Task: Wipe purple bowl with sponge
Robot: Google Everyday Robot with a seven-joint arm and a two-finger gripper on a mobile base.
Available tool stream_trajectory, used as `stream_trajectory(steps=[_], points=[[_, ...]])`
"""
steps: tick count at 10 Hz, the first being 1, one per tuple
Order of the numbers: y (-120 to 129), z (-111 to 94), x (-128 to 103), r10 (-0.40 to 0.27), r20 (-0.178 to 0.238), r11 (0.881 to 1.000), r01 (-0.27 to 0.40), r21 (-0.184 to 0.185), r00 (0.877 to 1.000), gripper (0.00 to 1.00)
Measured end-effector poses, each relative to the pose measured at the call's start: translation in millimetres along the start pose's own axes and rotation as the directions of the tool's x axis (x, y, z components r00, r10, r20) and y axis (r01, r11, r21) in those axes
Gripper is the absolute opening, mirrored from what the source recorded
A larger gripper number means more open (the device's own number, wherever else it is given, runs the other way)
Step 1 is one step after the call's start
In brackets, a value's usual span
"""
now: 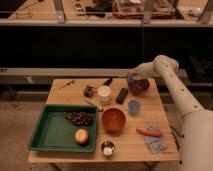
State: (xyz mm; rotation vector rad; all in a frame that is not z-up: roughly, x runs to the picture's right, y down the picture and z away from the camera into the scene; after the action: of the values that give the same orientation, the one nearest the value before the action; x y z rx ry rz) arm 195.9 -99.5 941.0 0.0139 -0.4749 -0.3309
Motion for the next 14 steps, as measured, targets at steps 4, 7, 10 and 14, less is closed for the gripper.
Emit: stream_trajectory(steps=[4,7,10,14], points=[[8.1,-5.5,-26.8,-0.029,0.059,1.000,0.029,0.009,0.998,0.00],[36.2,-33.8,-25.5,-0.030,0.049,1.000,0.030,0.005,0.998,0.00],[57.1,-52.0,-7.7,0.001,0.004,1.000,-0.001,0.000,1.000,0.00],[45.0,-46.9,13.4,0.046,-0.035,0.999,-0.045,0.026,0.998,0.00]])
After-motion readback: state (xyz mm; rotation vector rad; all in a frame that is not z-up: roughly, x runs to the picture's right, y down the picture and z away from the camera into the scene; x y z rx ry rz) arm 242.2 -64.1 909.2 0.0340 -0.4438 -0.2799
